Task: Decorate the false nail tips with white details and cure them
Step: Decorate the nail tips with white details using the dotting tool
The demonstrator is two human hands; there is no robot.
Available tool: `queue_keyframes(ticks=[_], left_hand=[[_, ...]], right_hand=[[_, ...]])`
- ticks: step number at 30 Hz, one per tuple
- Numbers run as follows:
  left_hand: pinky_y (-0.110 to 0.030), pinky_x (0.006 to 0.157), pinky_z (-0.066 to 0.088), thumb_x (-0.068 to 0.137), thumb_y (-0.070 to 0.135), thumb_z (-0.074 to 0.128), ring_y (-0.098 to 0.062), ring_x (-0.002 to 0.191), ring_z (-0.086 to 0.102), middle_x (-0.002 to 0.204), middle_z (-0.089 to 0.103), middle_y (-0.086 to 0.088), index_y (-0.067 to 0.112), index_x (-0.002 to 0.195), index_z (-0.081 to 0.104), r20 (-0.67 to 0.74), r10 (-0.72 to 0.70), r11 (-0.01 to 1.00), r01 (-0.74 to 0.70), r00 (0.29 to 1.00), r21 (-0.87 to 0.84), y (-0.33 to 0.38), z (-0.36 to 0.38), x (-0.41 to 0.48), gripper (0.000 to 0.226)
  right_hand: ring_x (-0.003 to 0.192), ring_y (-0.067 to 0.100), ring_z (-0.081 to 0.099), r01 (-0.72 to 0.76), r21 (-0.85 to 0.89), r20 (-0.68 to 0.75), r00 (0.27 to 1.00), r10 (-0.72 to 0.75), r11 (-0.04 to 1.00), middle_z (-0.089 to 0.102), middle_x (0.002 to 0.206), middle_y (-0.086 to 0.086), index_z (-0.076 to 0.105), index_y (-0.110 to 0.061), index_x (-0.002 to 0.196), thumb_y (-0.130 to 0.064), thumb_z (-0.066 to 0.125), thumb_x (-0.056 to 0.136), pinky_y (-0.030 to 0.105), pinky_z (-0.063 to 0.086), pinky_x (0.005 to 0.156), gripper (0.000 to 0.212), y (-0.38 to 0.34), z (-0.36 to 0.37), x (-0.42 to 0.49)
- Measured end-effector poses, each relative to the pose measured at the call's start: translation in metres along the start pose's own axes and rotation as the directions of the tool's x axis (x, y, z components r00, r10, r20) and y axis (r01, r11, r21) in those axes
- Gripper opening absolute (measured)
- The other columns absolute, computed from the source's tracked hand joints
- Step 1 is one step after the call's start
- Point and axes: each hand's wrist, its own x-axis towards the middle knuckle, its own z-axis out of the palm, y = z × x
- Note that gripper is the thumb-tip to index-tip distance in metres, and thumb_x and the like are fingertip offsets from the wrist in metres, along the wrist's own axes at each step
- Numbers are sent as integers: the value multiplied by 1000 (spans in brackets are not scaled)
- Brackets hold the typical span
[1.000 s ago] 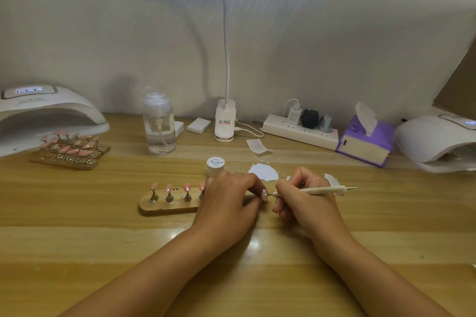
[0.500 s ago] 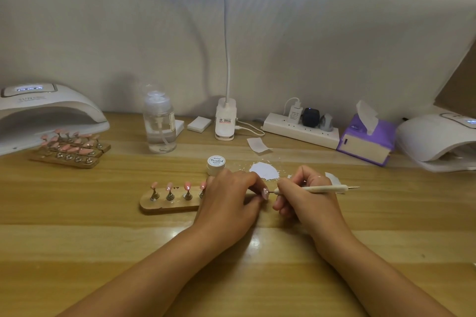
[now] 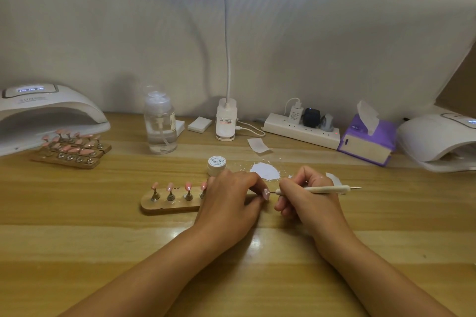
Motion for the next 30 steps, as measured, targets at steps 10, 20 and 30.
queue_keyframes(ticks=[10,20,30], left_hand=[[-24,72,21,88,23,63,-4,90,46,77,56,31,40,78,55,7,-4,1000,4,1000,-10,0,0,0,22],[-30,86,34,90,24,61,-9,101,51,96,68,18,34,86,63,15,-27,999,27,1000,-27,3,-1,0,11],[-34,87,43,87,18,60,-9,94,58,89,69,14,29,86,64,11,1,998,0,1000,-57,7,-4,-1,12]], right_hand=[[41,10,49,14,165,-64,998,-3,986,61,49,6,50,-11,71,-13,64,89,20,40,41,23,3,-2,2],[44,6,55,58,-15,-138,989,-59,998,74,71,0,58,-17,93,-28,55,98,17,38,42,12,11,-10,21],[58,1,64,60,-190,-84,994,-77,980,74,69,-5,58,-15,80,-30,72,89,26,46,62,22,19,-9,23]])
